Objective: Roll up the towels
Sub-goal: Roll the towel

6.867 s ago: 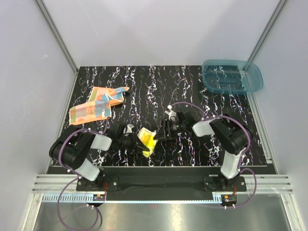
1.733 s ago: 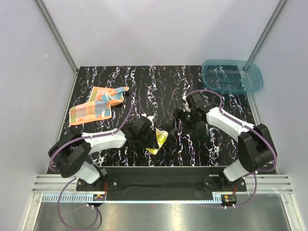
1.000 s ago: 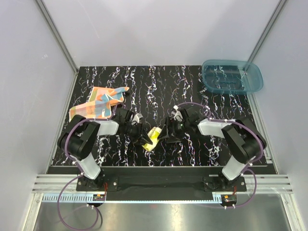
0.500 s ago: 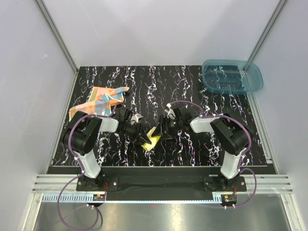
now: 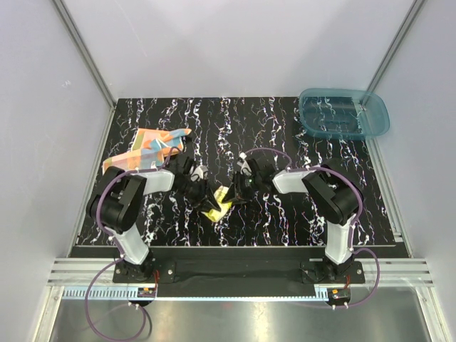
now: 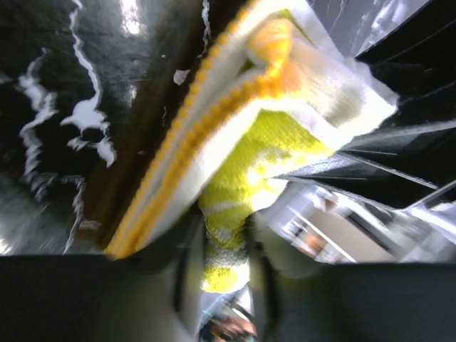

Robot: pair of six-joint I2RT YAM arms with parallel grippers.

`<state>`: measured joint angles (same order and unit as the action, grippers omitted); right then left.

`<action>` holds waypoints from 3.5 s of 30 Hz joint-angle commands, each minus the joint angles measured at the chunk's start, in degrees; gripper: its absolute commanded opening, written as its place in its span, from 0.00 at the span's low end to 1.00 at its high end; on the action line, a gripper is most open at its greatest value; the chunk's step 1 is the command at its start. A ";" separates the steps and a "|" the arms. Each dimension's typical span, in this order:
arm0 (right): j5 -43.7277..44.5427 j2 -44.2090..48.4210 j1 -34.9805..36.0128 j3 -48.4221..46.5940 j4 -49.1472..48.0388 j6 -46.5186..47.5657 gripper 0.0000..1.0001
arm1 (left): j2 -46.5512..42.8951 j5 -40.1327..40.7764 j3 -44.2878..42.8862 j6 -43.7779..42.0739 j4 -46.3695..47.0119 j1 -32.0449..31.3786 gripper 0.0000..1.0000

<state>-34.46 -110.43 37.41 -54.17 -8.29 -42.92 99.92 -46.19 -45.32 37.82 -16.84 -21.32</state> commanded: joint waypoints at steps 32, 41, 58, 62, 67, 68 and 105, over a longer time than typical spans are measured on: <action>16.35 0.48 2.50 -11.57 29.83 9.69 0.14 | -10.02 63.24 -12.25 -2.05 -13.75 -36.68 0.40; 16.79 1.10 2.67 -11.74 31.41 10.57 0.14 | -9.83 74.31 -12.42 -1.96 -15.23 -41.59 0.40; 16.44 0.66 2.76 -12.98 32.73 11.19 0.14 | -0.18 82.67 -13.40 -2.67 -17.00 -46.09 0.45; 16.26 1.01 2.76 -12.89 32.99 11.19 0.14 | 2.29 81.70 -12.25 -2.41 -14.98 -46.09 0.46; 16.09 1.10 2.76 -13.24 33.70 11.71 0.16 | 3.96 79.86 -11.37 -3.28 -13.66 -44.78 0.52; 15.83 0.84 2.76 -13.41 33.96 11.98 0.17 | 4.32 78.12 -10.59 -3.80 -12.61 -44.08 0.52; 0.09 14.02 -8.85 -1.99 17.18 8.03 0.86 | -1.92 16.94 -2.15 7.70 10.41 -17.00 0.08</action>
<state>-29.87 -97.84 27.68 -56.90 18.50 -31.16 95.66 -20.60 -50.06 42.35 -8.51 -39.51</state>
